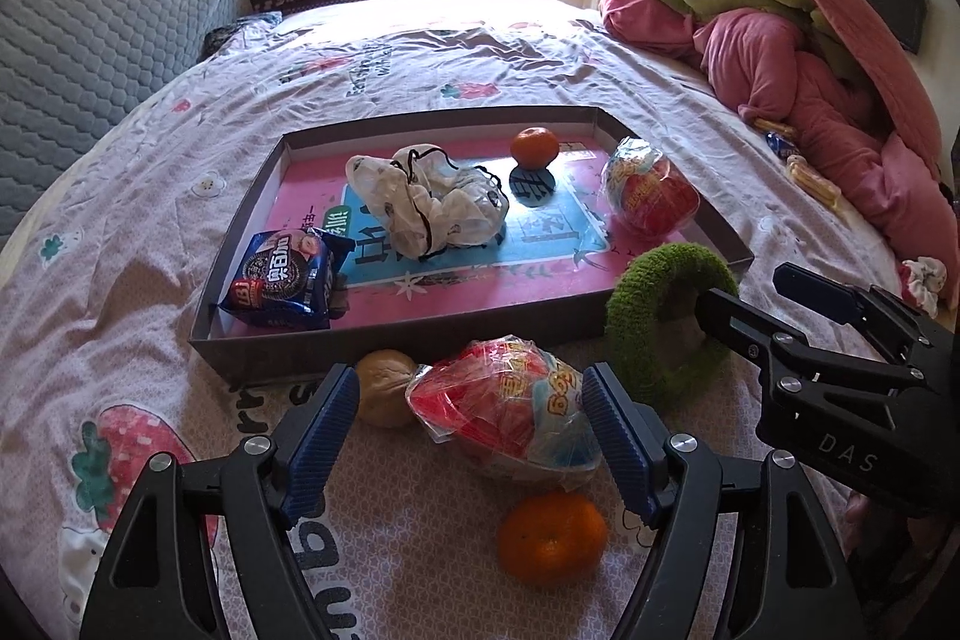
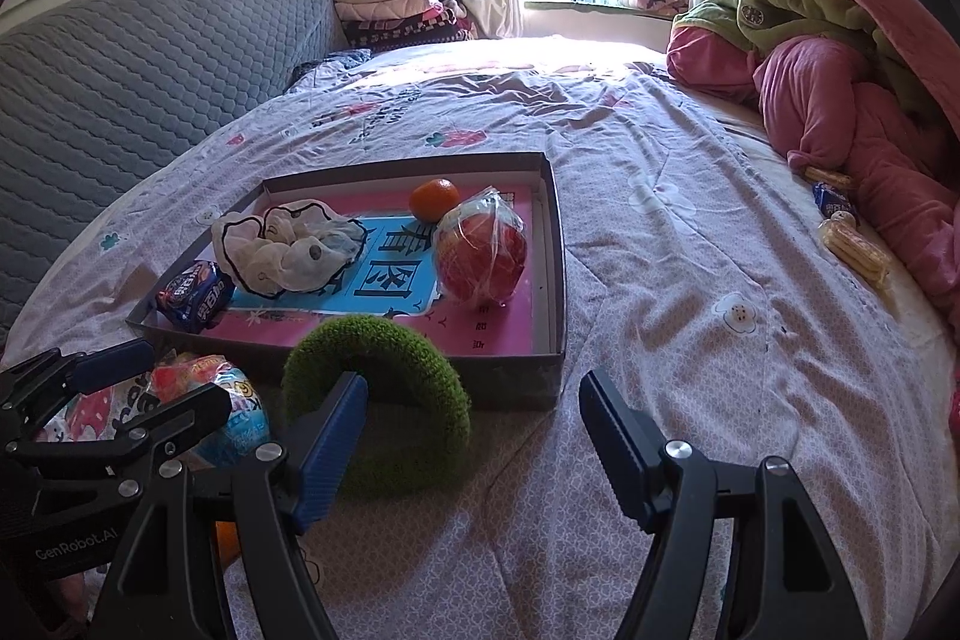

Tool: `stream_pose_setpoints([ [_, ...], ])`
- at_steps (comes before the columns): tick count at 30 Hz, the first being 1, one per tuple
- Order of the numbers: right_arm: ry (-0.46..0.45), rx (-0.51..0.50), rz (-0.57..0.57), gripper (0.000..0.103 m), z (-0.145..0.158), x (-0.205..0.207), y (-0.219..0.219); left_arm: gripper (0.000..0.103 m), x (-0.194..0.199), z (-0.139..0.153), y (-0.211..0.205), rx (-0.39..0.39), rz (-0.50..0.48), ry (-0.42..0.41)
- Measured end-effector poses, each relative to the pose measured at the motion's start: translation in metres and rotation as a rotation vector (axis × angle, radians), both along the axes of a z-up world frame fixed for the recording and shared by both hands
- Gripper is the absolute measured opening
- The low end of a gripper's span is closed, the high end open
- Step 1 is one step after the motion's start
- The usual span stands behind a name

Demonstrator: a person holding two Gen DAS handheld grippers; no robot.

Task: Organize objects

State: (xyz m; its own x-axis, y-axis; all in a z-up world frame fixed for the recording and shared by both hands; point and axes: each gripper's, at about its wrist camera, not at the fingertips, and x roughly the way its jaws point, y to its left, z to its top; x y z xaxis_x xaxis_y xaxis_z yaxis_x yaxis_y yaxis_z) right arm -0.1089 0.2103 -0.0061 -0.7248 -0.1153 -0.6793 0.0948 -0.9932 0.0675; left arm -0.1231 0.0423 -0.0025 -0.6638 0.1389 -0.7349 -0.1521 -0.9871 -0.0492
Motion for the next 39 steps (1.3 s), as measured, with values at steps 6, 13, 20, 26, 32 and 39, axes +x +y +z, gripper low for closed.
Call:
stream_pose_setpoints([
  [6,-0.004,0.006,0.002,0.072,-0.001,-0.001,-0.001,0.078,0.007,-0.002,-0.008,0.044,0.018,-0.019],
  [13,-0.006,0.009,0.001,0.072,-0.002,-0.001,0.0,0.078,0.01,-0.01,-0.017,0.127,0.028,-0.081],
  [20,-0.016,0.01,0.007,0.072,-0.003,-0.004,-0.001,0.078,0.005,-0.02,-0.012,0.141,0.012,-0.133],
  [26,-0.026,0.028,0.009,0.072,-0.007,-0.007,-0.006,0.078,-0.004,-0.023,-0.014,0.207,0.018,-0.161],
  [32,-0.042,0.073,-0.003,0.069,-0.014,-0.01,-0.01,0.075,-0.007,-0.022,-0.009,0.241,0.012,-0.15],
  [39,-0.078,0.049,-0.003,0.037,-0.02,-0.014,-0.004,0.063,-0.012,-0.023,0.0,0.243,0.0,-0.157],
])
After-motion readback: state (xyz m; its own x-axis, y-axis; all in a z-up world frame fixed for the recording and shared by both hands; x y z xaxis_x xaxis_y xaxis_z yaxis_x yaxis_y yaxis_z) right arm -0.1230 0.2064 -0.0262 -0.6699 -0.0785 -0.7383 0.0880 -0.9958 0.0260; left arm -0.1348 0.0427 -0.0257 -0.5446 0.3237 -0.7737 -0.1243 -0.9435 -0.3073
